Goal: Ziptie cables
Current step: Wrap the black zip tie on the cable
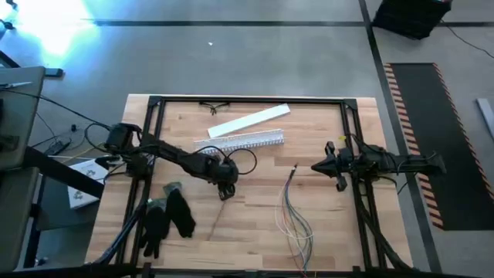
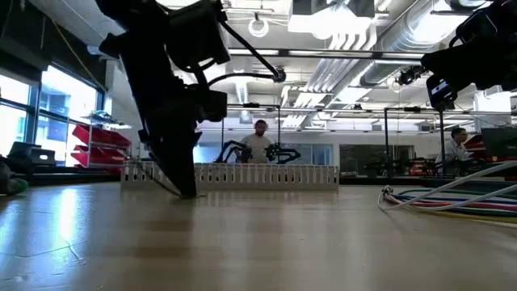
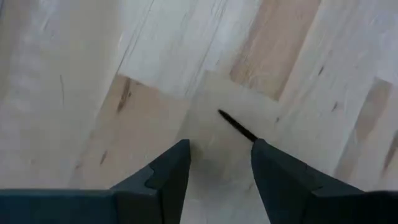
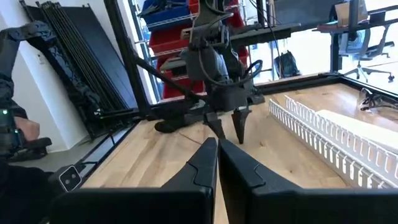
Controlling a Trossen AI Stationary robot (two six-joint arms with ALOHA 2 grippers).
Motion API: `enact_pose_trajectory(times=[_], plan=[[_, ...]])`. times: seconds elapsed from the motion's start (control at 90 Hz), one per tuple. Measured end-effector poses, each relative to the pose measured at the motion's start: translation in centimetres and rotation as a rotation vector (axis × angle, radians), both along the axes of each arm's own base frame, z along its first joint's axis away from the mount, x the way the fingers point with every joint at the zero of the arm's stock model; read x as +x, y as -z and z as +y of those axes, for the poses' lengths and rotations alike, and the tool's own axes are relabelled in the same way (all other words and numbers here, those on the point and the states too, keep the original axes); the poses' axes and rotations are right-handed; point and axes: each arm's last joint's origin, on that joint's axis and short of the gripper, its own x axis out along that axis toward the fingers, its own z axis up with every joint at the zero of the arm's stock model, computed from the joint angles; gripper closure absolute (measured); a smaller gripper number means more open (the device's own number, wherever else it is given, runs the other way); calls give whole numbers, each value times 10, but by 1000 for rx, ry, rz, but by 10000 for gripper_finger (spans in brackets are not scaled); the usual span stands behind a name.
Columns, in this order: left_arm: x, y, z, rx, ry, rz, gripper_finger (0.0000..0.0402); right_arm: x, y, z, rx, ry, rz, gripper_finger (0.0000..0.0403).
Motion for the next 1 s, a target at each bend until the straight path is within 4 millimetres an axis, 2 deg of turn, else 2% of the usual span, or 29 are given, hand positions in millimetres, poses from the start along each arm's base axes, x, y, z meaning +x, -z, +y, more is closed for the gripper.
enact_pose_trajectory(times=[0.367, 1.0], plan=[[1, -6, 7, 11, 3, -27, 294, 0, 0, 0, 0, 0, 0, 403], [17, -13, 10, 57, -17, -210, 299, 0, 0, 0, 0, 0, 0, 403]])
